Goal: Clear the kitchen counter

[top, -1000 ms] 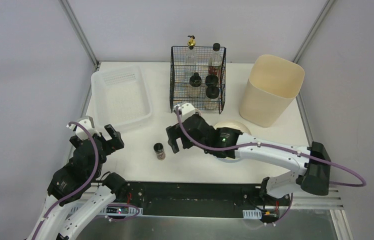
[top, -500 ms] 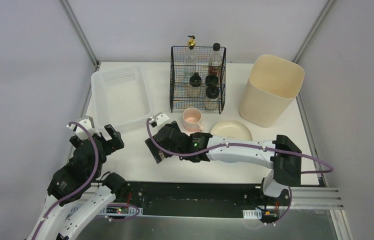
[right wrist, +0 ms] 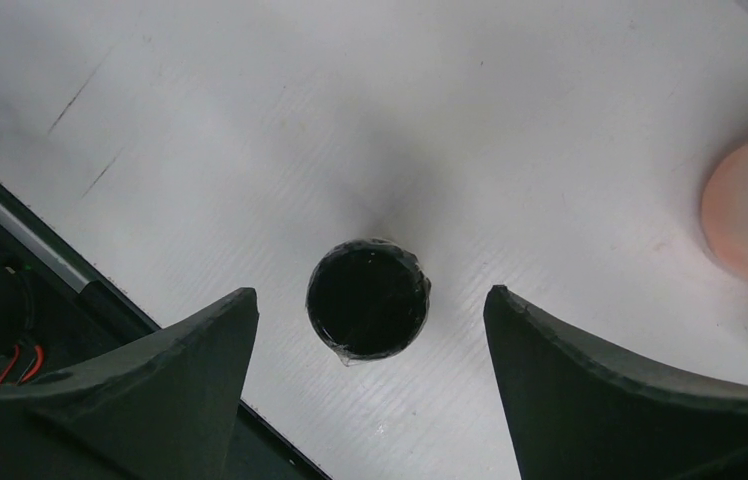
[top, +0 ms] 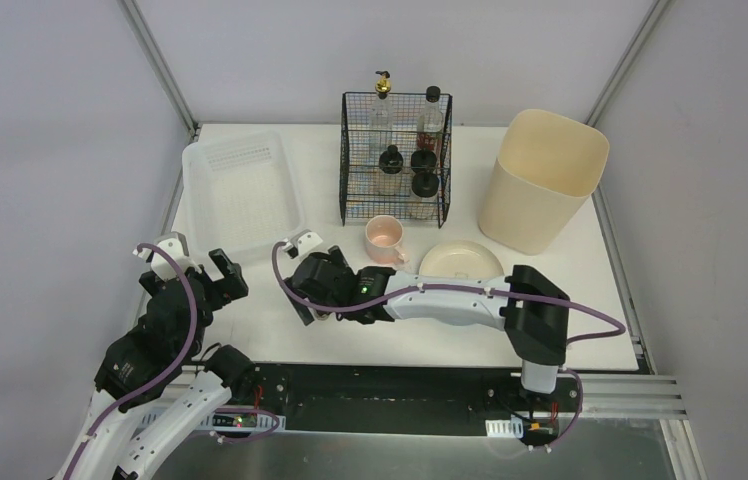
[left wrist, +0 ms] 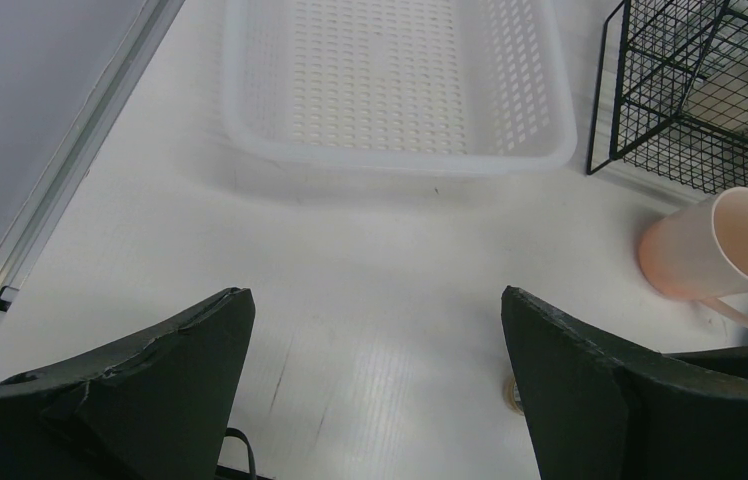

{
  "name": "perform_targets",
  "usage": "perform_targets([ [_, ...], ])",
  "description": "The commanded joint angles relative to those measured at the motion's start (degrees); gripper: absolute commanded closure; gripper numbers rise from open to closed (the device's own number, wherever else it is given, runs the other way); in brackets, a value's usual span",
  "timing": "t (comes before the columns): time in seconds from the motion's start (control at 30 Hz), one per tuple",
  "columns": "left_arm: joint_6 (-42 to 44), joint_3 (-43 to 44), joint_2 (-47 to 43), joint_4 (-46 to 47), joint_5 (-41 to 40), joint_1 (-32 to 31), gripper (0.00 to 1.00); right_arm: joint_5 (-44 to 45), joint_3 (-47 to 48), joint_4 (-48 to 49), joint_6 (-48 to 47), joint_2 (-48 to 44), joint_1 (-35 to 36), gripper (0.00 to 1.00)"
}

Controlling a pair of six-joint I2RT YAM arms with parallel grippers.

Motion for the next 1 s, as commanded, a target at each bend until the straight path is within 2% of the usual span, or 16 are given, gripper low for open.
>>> perform_targets([
  [0.0,0.04,1.07,0.06,-0.42,0.13,0.64,0.0,2.88,3.18,0.15,-0.73,1.03,0.33,0.15],
  [0.3,0.04,1.06,0.37,-0.45,0.31,0.67,0.0,2.47,4.82,-0.77,-0.4,3.1,0.31,0.28],
  [0.43,0.04,1.11,0.02,-0.44,0.27,0.65,0.0,2.08,4.98,-0.73,-0.2,3.23,0.29,0.4],
  [0.5,0.04,1.09,0.04,-0.47,0.27,0.7,0.01,1.94,5.03,-0.88,-0.24,3.16,0.3,0.49],
  [0.7,0.04,1.05,0.19,-0.44,0.25,0.72,0.0,2.14,5.34,-1.77,-0.11,2.72,0.39,0.63],
  [0.97,0.06,1.04,0.21,-0.39,0.23,0.65,0.0,4.37,4.45,-2.47,-0.65,-4.1,0.74,0.67],
])
